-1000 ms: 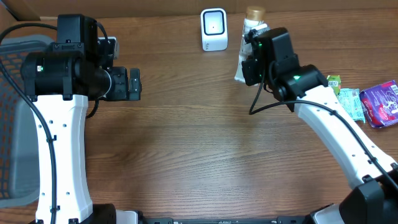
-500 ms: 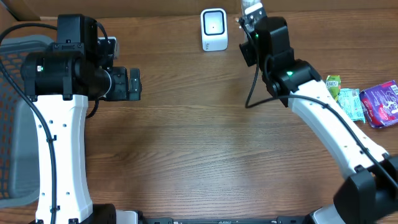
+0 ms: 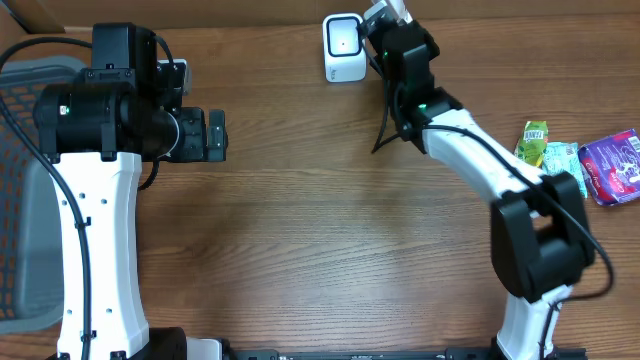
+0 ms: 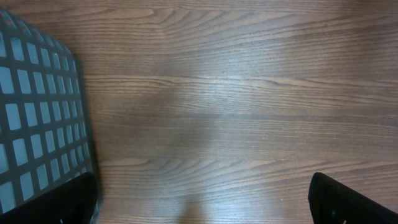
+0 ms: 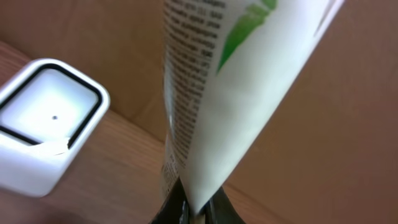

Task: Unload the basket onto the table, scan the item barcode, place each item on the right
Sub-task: 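Hold the white tube's barcode in front of the scanner, right gripper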

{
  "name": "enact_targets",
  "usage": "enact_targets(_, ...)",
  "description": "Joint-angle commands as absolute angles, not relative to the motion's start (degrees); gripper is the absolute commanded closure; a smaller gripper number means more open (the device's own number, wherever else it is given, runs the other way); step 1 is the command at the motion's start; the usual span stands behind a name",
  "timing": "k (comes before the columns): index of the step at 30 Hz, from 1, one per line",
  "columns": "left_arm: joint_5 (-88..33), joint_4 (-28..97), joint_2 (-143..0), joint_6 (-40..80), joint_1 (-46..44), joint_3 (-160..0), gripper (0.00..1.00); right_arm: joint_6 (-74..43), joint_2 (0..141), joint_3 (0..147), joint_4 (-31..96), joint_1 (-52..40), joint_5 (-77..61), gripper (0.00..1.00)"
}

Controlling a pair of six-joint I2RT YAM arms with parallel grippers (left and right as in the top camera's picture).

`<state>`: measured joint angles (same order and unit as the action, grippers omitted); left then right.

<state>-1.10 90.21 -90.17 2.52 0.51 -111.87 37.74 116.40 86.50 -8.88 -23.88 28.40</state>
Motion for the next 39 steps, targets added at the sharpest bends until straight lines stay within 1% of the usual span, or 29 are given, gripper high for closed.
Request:
enact_targets(1,-1.5,90.1,-90.7,1.3,0.7,-112.1,0.01,48.3,119.3,89.1,-15.8,-25.0,33.6,0.96)
enact_targets(7,-1.5,90.1,-90.7,1.3,0.7,-112.1,0.0,63.0,126.4,89.3,-27.4,-26.4,34.6,0.96)
enact_targets(10,-1.5,90.1,-90.7,1.3,0.7,-112.1,0.01,66.4,129.4,90.0,-29.5,-26.9,34.5,0.96)
enact_targets(16,-1.5,90.1,-90.7,1.3,0.7,-112.1,0.0,66.1,132.6,90.2,-29.5,-27.0,34.9,0.96)
enact_targets(33,-1.5,90.1,-90.7,1.3,0.7,-112.1,0.0,64.5,132.8,90.2,-29.3,-26.5,36.8,0.96)
enact_targets(39,-1.5,90.1,-90.7,1.3,0.7,-112.1,0.0,64.6,132.4,90.2,-29.3,-28.8,40.5,0.96)
